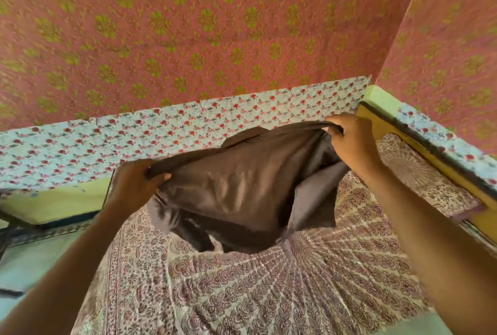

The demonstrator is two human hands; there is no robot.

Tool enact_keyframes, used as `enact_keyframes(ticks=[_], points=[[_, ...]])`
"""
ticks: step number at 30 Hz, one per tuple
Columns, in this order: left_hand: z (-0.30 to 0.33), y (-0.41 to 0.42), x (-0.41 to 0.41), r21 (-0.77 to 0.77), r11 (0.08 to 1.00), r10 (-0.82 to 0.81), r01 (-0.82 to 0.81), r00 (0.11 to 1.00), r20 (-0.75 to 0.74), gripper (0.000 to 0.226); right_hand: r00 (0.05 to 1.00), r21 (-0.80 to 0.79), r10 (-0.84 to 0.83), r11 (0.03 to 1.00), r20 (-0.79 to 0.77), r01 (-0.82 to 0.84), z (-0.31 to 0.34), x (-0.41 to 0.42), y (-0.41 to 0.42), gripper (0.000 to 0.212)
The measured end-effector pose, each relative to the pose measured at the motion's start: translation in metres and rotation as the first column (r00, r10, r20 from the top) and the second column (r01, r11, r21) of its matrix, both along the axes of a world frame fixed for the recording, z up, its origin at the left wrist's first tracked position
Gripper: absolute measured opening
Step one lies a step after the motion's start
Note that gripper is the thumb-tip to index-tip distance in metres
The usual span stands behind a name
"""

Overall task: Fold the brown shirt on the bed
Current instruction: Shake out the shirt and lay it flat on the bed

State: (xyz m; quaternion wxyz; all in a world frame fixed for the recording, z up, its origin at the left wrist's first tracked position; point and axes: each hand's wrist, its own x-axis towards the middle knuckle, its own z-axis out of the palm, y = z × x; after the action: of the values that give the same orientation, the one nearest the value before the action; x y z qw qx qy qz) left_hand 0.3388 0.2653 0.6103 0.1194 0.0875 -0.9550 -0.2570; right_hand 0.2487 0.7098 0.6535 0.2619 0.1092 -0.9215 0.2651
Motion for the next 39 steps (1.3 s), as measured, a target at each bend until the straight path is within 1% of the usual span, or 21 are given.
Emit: enact_keyframes(ticks=[3, 5, 6, 8, 9, 10, 12, 14, 15, 16, 18, 19, 22, 24, 26, 28, 30, 32, 34, 37, 39], points=[[0.008, 0.011, -0.004, 0.241, 0.955, -0.199, 0.173, 0.976, 0.088, 0.016, 0.985, -0.143, -0.159, 0.976, 0.068, 0.167, -0.002, -0.012, 0.015, 0.019], [0.012, 0.027, -0.007, 0.253, 0.945, -0.235, 0.21, 0.969, 0.073, 0.006, 0.973, -0.198, -0.202, 0.955, 0.112, 0.221, -0.004, -0.015, 0.017, 0.016], [0.014, 0.032, -0.013, 0.199, 0.964, -0.183, 0.175, 0.983, 0.023, 0.007, 0.982, -0.168, -0.129, 0.974, 0.135, 0.151, -0.005, -0.014, 0.017, 0.015], [0.02, 0.028, -0.024, 0.08, 0.997, -0.009, 0.014, 0.998, -0.063, 0.014, 0.966, -0.058, 0.124, 0.992, 0.225, -0.114, -0.009, -0.011, 0.016, 0.021], [0.024, 0.025, -0.027, 0.078, 0.996, 0.055, -0.05, 0.996, -0.065, 0.016, 0.934, -0.025, 0.215, 0.976, 0.285, -0.217, -0.011, -0.01, 0.021, 0.025], [0.027, 0.02, -0.029, 0.098, 0.992, 0.078, -0.074, 0.996, -0.036, 0.018, 0.916, -0.025, 0.238, 0.97, 0.322, -0.243, -0.013, -0.012, 0.029, 0.027], [0.029, 0.023, -0.027, 0.101, 0.995, -0.023, 0.016, 0.997, 0.068, 0.025, 0.944, -0.089, 0.148, 0.988, 0.295, -0.127, -0.019, -0.02, 0.053, 0.027], [0.028, 0.041, -0.023, 0.135, 0.982, -0.153, 0.133, 0.977, 0.151, 0.03, 0.969, -0.133, -0.01, 0.99, 0.249, 0.044, -0.027, -0.025, 0.077, 0.027], [0.027, 0.05, -0.022, 0.158, 0.977, -0.166, 0.144, 0.977, 0.134, 0.028, 0.97, -0.123, -0.027, 0.991, 0.243, 0.058, -0.03, -0.025, 0.084, 0.026], [0.026, 0.058, -0.022, 0.194, 0.972, -0.143, 0.129, 0.988, 0.061, 0.024, 0.966, -0.102, 0.022, 0.995, 0.259, 0.005, -0.033, -0.024, 0.088, 0.025], [0.024, 0.065, -0.026, 0.273, 0.961, 0.006, 0.033, 0.99, -0.141, 0.019, 0.92, -0.039, 0.205, 0.978, 0.333, -0.204, -0.034, -0.019, 0.092, 0.026], [0.021, 0.066, -0.027, 0.299, 0.954, 0.087, -0.018, 0.972, -0.217, 0.019, 0.911, -0.016, 0.243, 0.968, 0.335, -0.252, -0.034, -0.018, 0.094, 0.026], [0.011, 0.079, -0.024, 0.255, 0.961, 0.176, -0.105, 0.946, -0.274, 0.016, 0.976, -0.069, 0.135, 0.99, 0.174, -0.124, -0.031, -0.026, 0.105, 0.021], [0.015, 0.1, -0.016, 0.158, 0.985, 0.113, -0.072, 0.956, -0.271, 0.012, 0.973, -0.031, 0.098, 0.995, 0.207, -0.094, -0.032, -0.031, 0.113, 0.019], [0.023, 0.115, -0.007, 0.015, 1.0, -0.023, 0.026, 0.984, -0.175, 0.013, 0.918, 0.076, 0.146, 0.979, 0.369, -0.187, -0.035, -0.033, 0.118, 0.016], [0.021, 0.121, 0.005, -0.065, 0.982, -0.178, 0.18, 0.983, 0.038, 0.014, 0.818, 0.133, 0.191, 0.942, 0.542, -0.308, -0.036, -0.027, 0.127, 0.015], [0.02, 0.124, 0.023, 0.019, 0.955, -0.29, 0.295, 0.927, 0.238, 0.024, 0.695, 0.148, 0.208, 0.898, 0.688, -0.415, -0.037, -0.016, 0.139, 0.014], [0.018, 0.13, 0.04, 0.153, 0.923, -0.384, 0.352, 0.851, 0.358, 0.051, 0.565, 0.175, 0.179, 0.839, 0.805, -0.515, -0.037, -0.004, 0.15, 0.015], [0.018, 0.138, 0.053, 0.231, 0.896, -0.444, 0.38, 0.782, 0.438, 0.052, 0.476, 0.16, 0.174, 0.798, 0.862, -0.581, -0.035, 0.006, 0.161, 0.011], [0.029, 0.139, 0.064, 0.337, 0.883, -0.458, 0.327, 0.756, 0.468, 0.039, 0.421, 0.075, 0.235, 0.795, 0.876, -0.602, -0.022, 0.011, 0.174, 0.014], [0.041, 0.141, 0.068, 0.349, 0.886, -0.446, 0.306, 0.771, 0.455, 0.042, 0.447, 0.058, 0.261, 0.81, 0.856, -0.584, -0.01, 0.008, 0.181, 0.015]])
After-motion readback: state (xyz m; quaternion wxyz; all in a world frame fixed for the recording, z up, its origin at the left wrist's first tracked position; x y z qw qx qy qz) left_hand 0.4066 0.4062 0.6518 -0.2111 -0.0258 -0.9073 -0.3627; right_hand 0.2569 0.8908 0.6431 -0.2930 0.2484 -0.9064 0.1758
